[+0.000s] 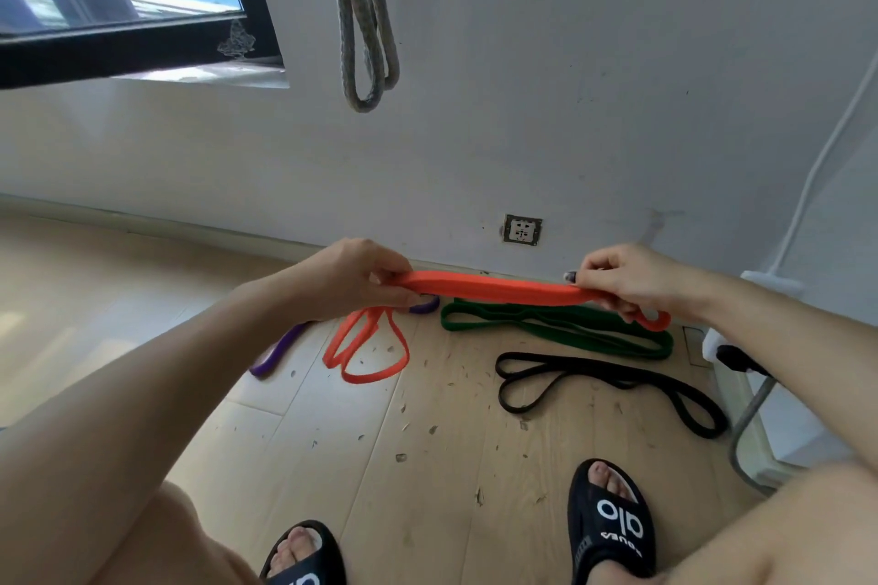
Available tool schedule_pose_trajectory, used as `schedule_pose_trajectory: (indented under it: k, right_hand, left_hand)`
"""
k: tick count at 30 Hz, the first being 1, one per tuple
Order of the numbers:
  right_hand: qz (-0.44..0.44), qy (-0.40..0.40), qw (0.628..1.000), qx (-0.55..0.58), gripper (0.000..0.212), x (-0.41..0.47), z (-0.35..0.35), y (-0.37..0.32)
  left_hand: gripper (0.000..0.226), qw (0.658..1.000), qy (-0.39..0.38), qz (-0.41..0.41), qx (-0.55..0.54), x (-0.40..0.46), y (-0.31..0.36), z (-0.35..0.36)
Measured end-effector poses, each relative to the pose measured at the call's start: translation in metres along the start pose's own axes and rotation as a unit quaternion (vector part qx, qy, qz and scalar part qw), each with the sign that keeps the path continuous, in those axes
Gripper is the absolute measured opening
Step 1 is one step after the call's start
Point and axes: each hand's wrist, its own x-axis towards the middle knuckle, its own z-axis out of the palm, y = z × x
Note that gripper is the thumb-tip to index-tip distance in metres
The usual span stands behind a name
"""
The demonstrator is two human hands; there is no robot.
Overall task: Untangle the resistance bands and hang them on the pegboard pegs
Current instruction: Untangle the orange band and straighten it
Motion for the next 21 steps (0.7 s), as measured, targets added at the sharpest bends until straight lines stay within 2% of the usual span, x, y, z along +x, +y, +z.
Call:
schedule_pose_trajectory:
  k: [4,7,9,10,12,14,15,17,21]
  right_hand:
    - [0.018,-0.066,0.996,-0.049,0.035,0.002,0.005,0.000]
    - [0.059,-0.126,0.981,-0.135,0.037,0.002,0.014,0.000]
    - [0.042,-0.113,0.971,-0.206,0.029,0.006,0.021,-0.005]
    - [0.018,-0.099,0.973,-0.206,0.027,0.007,0.025,-0.013]
    - [-0.040,-0.086,0.990,-0.100,0.044,0.004,0.032,-0.037]
    - [-0.095,-0.121,0.987,0.043,0.062,-0.005,0.042,-0.066]
    - [-0.116,-0.149,0.979,0.079,0.063,-0.009,0.048,-0.077]
    - [-0.147,-0.165,0.971,0.088,0.054,-0.010,0.062,-0.088]
    - [-0.187,-0.072,0.980,-0.020,0.024,0.000,0.082,-0.090]
  left_hand:
    - [0.007,1.000,-0.007,0.015,-0.024,-0.003,0.005,-0.002]
    - [0.014,0.999,-0.015,0.026,-0.036,-0.005,0.013,-0.002]
    - [0.018,0.999,-0.012,0.040,-0.030,-0.005,0.019,-0.003]
    - [0.018,0.998,-0.009,0.051,-0.026,-0.004,0.023,-0.003]
    - [0.018,0.997,-0.006,0.072,-0.022,-0.002,0.030,-0.002]
    - [0.020,0.995,-0.012,0.094,-0.013,0.000,0.036,0.001]
    - [0.023,0.994,-0.013,0.104,-0.007,0.001,0.038,0.003]
    - [0.028,0.993,-0.012,0.115,-0.008,0.003,0.040,0.005]
    - [0.019,0.995,-0.005,0.099,0.004,0.004,0.036,0.005]
